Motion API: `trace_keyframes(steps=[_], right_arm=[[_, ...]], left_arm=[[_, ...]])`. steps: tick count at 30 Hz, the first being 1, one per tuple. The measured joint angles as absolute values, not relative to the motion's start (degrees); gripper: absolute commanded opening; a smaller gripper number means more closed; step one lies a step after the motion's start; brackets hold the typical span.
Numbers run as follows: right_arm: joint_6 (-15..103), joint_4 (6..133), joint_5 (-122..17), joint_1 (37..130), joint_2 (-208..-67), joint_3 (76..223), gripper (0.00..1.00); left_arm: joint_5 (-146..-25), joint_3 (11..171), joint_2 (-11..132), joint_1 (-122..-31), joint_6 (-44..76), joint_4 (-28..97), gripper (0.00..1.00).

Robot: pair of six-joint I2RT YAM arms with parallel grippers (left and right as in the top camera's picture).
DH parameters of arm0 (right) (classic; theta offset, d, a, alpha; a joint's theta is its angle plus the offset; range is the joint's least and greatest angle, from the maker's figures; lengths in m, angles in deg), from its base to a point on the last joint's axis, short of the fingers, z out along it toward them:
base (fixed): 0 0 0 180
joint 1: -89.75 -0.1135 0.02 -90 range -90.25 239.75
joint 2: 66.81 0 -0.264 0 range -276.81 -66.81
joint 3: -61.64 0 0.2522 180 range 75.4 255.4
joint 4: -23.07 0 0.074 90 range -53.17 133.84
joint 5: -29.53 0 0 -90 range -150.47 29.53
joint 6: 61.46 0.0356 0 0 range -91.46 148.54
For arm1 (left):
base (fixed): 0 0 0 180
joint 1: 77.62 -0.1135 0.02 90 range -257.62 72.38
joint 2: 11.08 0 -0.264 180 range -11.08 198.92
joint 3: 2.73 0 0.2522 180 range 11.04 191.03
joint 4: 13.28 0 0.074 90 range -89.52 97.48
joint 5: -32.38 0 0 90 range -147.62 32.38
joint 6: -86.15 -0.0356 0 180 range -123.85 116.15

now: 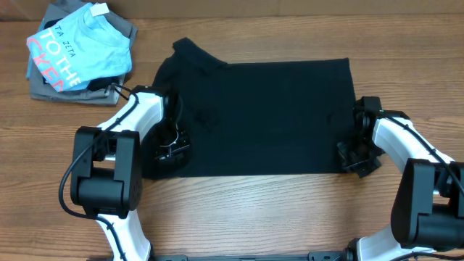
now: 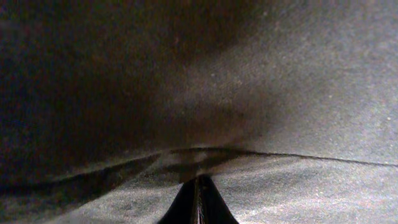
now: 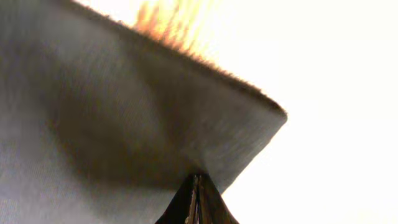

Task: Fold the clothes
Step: 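Move both grippers to the far edge corners of the folded shirt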

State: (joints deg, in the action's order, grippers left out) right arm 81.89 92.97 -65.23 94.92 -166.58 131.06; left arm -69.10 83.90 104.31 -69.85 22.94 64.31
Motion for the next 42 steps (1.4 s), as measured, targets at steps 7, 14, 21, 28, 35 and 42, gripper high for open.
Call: trace_keyframes(steps=[7, 14, 21, 28, 35, 42], right_arm=[[84.94, 98.0, -66.73, 94.9, -163.43, 130.99, 0.04], [83.17, 98.9, -66.38, 94.92, -147.69, 131.06, 0.7], [70.65, 88.73, -58.65, 94.96, -138.73, 136.55, 1.0], [63.68, 79.97, -53.18, 94.96, -143.84, 145.81, 1.0], [57.34, 81.26, -51.7, 94.96, -160.87, 160.92, 1.0], [55.13, 83.07, -50.76, 94.94, -173.72, 168.09, 1.0]], left_arm=[[-67.18, 82.61, 98.89, -69.54, 22.98, 68.68, 0.04], [-66.77, 82.65, 82.67, -68.03, 23.16, 68.29, 1.0], [-70.94, 83.24, 76.07, -67.94, 23.16, 50.87, 1.0], [-73.5, 89.01, 78.89, -67.94, 23.64, 38.32, 1.0], [-71.01, 101.62, 92.64, -67.94, 23.64, 36.18, 1.0], [-71.07, 112.07, 108.53, -67.94, 27.57, 35.46, 0.99]])
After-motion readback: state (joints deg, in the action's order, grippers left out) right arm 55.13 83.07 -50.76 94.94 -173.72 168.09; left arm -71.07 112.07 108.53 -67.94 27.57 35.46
